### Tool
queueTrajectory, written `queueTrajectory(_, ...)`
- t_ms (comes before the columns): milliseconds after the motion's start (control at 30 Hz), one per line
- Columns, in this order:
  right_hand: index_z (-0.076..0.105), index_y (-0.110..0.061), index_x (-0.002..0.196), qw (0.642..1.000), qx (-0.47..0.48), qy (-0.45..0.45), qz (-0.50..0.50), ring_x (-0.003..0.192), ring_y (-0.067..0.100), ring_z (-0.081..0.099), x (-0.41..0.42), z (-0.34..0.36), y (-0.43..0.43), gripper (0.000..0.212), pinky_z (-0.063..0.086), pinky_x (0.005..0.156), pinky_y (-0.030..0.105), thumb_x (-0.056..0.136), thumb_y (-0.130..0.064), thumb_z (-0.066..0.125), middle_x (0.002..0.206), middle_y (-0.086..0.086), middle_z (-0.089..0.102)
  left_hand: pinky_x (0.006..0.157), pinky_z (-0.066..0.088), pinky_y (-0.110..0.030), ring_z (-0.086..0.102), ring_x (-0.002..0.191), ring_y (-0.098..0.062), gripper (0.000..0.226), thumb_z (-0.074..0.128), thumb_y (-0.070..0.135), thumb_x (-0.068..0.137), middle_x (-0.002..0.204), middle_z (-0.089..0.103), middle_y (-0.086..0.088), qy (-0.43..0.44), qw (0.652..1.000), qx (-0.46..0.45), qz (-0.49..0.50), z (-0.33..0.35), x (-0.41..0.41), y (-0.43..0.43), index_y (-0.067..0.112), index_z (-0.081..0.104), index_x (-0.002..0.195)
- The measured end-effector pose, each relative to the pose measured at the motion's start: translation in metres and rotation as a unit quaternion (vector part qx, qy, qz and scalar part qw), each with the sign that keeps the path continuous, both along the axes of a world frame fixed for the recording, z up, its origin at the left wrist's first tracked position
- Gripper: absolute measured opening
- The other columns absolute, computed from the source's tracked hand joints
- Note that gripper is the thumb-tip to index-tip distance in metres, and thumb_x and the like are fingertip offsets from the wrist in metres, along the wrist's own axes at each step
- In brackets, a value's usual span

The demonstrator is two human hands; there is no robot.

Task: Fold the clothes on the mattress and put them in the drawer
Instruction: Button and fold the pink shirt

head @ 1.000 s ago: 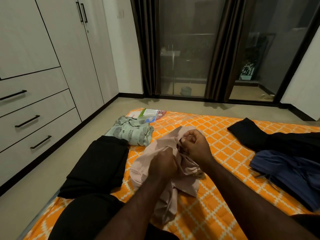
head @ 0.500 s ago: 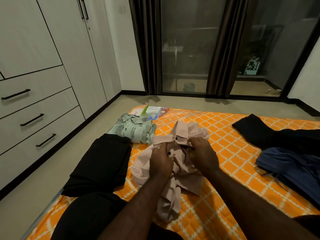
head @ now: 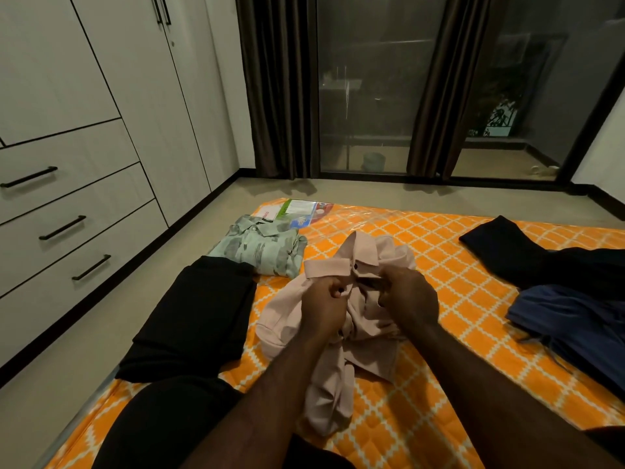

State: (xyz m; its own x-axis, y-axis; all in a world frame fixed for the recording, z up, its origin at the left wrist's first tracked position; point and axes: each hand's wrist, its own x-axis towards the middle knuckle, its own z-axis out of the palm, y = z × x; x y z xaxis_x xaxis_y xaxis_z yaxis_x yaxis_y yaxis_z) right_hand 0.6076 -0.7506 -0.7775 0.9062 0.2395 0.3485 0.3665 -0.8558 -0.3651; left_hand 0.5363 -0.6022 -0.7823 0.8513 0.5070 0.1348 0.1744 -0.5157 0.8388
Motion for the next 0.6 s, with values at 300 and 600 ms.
queueTrajectory(300, 0.077, -0.011, 0.082, 0.924, 0.203, 0.308, 0.104, 0.074, 0.018, 0.067, -0.004, 0.073, 0.029, 0.006, 0.06, 0.075, 0.036, 0.081, -0.005, 0.078, 0.08, 0.006, 0.072, 0.07, 0.049, -0.03, 0.064, 0.082, -0.018, 0.02, 0.062, 0.006, 0.08, 0.088, 0.075, -0.004, -0.094, 0.995, -0.008, 0.021, 0.009, -0.007, -0.006, 0.011, 0.077, 0.093)
queueTrajectory(600, 0.07, -0.005, 0.067, 0.947, 0.25, 0.194, 0.06, 0.061, 0.031, 0.071, -0.02, 0.026, 0.025, 0.024, 0.059, 0.058, 0.055, 0.078, -0.023, 0.082, 0.063, 0.012, 0.07, 0.083, 0.053, -0.026, 0.07, 0.095, -0.012, 0.017, 0.071, 0.018, 0.088, 0.099, 0.078, 0.001, -0.031, 0.999, -0.029, 0.013, 0.012, -0.01, 0.002, 0.016, 0.082, 0.102)
